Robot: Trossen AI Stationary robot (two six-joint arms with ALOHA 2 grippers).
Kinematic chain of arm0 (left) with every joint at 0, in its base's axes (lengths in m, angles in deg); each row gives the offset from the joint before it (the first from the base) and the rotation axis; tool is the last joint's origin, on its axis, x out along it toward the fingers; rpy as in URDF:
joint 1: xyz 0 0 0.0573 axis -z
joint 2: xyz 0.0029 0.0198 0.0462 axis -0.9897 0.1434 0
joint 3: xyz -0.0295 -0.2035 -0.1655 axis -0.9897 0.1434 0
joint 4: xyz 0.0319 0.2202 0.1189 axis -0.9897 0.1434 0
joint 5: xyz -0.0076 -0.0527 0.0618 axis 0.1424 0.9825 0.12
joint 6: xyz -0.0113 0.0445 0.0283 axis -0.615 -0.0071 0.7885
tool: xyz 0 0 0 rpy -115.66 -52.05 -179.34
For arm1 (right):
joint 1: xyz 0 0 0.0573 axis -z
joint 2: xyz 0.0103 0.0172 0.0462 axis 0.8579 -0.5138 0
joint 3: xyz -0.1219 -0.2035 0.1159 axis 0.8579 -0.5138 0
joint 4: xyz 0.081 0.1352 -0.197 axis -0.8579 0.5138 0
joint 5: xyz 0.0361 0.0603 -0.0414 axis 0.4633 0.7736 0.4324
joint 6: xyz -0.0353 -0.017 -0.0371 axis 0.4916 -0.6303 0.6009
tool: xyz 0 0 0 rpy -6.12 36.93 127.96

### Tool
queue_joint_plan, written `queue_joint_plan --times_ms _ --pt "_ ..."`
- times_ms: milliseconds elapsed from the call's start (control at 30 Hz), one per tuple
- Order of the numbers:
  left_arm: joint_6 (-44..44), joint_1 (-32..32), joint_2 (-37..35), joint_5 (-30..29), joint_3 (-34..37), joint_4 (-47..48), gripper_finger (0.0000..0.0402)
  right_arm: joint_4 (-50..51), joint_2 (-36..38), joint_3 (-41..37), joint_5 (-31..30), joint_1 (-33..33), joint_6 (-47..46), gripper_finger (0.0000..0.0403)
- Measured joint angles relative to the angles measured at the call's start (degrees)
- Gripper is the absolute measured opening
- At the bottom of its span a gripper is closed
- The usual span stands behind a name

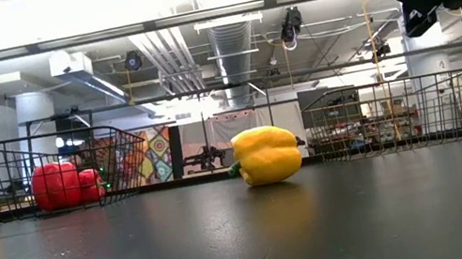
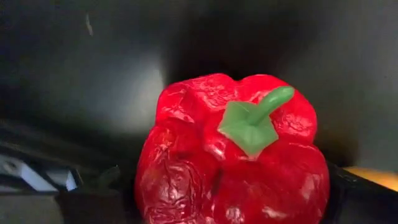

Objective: Sort produce into baskets
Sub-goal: Put the red bell pepper into the top black mesh basket

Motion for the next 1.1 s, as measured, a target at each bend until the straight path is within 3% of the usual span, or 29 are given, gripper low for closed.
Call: queue_joint_plan --times_ms 133,300,533,633,833,1100 --pt "1.15 -2.60 -0.19 -8.05 -5.38 3.18 0.0258 0.00 0.00 -0.02 0.00 0.00 0.00 0.0029" --pt "5.87 -7.74 -0.33 -22.29 -14.61 9.72 0.0269 -0.01 0.00 -0.01 0.00 0.01 0.01 0.0029" --pt "20.51 -22.02 -0.37 -51.00 -29.86 18.66 0.0264 0.00 0.00 -0.02 0.00 0.00 0.00 0.0029" --pt "29.26 -30.54 -0.45 -57.90 -34.86 19.02 0.0264 0.00 0.00 0.00 0.00 0.00 0.00 0.0029" --pt "41.35 -49.47 -0.50 -63.14 -37.49 16.76 0.0264 0.00 0.00 -0.02 0.00 0.02 0.02 0.0029" --pt "38.32 -76.30 -0.52 -61.13 -30.76 11.91 0.0264 -0.02 0.00 0.00 0.00 0.00 0.00 0.0029"
